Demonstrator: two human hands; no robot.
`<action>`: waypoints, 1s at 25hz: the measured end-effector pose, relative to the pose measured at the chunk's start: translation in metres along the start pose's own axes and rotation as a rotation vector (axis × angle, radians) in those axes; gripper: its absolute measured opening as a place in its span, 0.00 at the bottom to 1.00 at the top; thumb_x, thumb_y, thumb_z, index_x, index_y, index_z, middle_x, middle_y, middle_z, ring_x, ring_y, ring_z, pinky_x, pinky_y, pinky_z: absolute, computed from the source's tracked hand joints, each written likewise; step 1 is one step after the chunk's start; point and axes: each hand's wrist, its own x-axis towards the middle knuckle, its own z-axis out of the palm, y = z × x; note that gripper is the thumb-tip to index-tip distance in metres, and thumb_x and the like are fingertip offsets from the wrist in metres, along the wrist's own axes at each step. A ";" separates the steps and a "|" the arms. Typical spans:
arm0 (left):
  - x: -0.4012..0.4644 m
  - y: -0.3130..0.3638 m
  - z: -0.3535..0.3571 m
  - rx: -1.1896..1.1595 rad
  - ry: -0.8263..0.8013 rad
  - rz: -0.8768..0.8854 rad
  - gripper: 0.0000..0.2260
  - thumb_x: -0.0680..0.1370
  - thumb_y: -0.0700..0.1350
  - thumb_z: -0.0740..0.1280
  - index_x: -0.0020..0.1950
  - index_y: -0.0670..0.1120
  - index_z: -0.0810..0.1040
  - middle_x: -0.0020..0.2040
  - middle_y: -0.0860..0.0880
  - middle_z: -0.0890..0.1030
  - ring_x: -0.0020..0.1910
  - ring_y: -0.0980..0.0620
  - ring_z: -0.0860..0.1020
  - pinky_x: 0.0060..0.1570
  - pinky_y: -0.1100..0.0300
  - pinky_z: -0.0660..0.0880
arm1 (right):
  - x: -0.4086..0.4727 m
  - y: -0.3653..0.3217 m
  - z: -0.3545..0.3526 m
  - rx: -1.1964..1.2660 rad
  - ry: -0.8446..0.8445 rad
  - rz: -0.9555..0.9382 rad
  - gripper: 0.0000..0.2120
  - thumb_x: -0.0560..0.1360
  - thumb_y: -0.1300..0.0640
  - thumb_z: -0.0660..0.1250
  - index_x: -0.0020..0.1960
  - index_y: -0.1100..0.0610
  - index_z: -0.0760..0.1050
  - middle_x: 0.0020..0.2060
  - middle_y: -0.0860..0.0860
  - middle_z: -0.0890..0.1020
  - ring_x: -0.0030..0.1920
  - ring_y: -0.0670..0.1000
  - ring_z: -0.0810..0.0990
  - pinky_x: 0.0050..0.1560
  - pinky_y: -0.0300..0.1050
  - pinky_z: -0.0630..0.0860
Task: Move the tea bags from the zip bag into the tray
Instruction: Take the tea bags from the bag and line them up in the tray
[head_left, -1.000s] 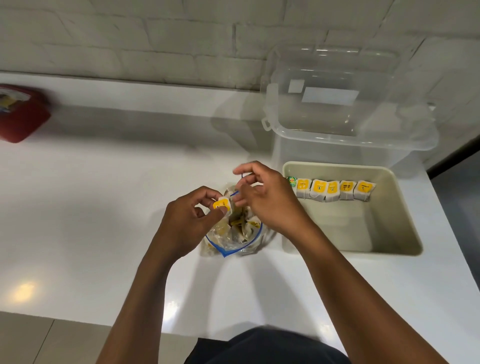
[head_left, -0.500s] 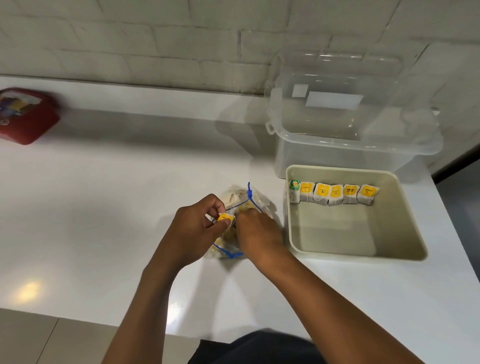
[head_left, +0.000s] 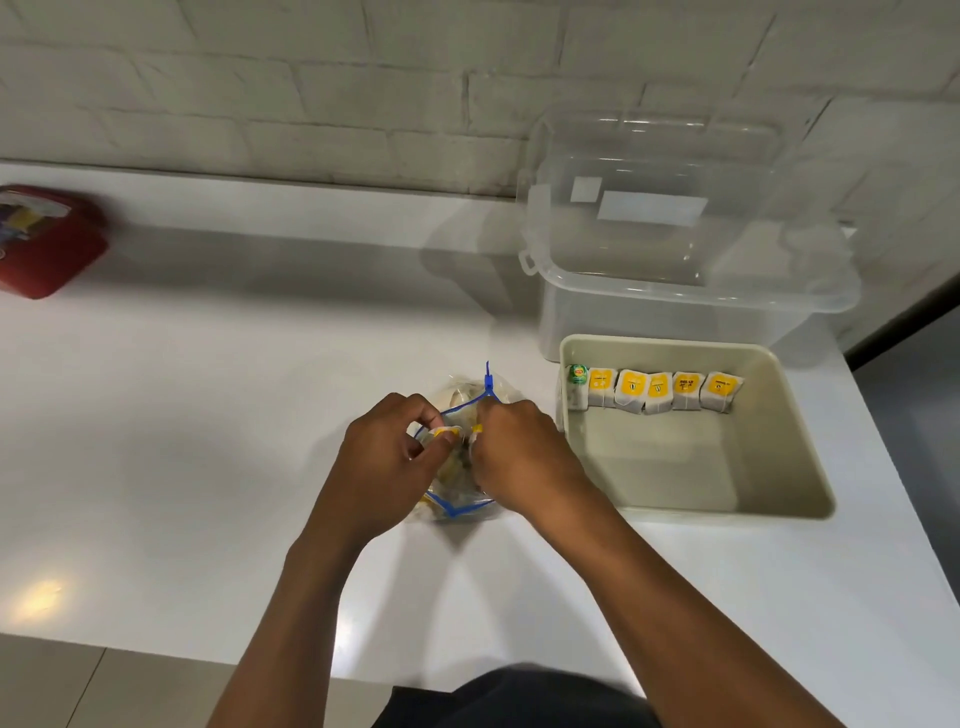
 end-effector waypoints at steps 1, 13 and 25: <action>0.000 0.000 0.000 0.002 0.006 0.000 0.06 0.77 0.48 0.72 0.42 0.52 0.76 0.44 0.54 0.78 0.36 0.56 0.80 0.34 0.71 0.68 | -0.001 0.003 -0.004 0.054 0.011 0.003 0.10 0.78 0.55 0.61 0.56 0.57 0.73 0.52 0.57 0.79 0.54 0.61 0.78 0.44 0.45 0.69; -0.007 0.010 -0.008 -0.342 -0.120 -0.060 0.06 0.74 0.39 0.72 0.39 0.46 0.77 0.55 0.59 0.84 0.41 0.42 0.79 0.48 0.54 0.77 | -0.002 0.031 -0.019 0.618 0.005 -0.121 0.18 0.74 0.56 0.69 0.60 0.42 0.72 0.37 0.46 0.83 0.36 0.47 0.82 0.42 0.47 0.81; -0.009 0.007 -0.009 -0.379 -0.155 -0.102 0.04 0.75 0.46 0.74 0.46 0.48 0.81 0.45 0.48 0.84 0.39 0.41 0.79 0.42 0.45 0.75 | -0.005 0.031 -0.018 0.890 -0.017 -0.129 0.20 0.73 0.60 0.73 0.61 0.45 0.75 0.41 0.52 0.85 0.40 0.59 0.84 0.41 0.51 0.83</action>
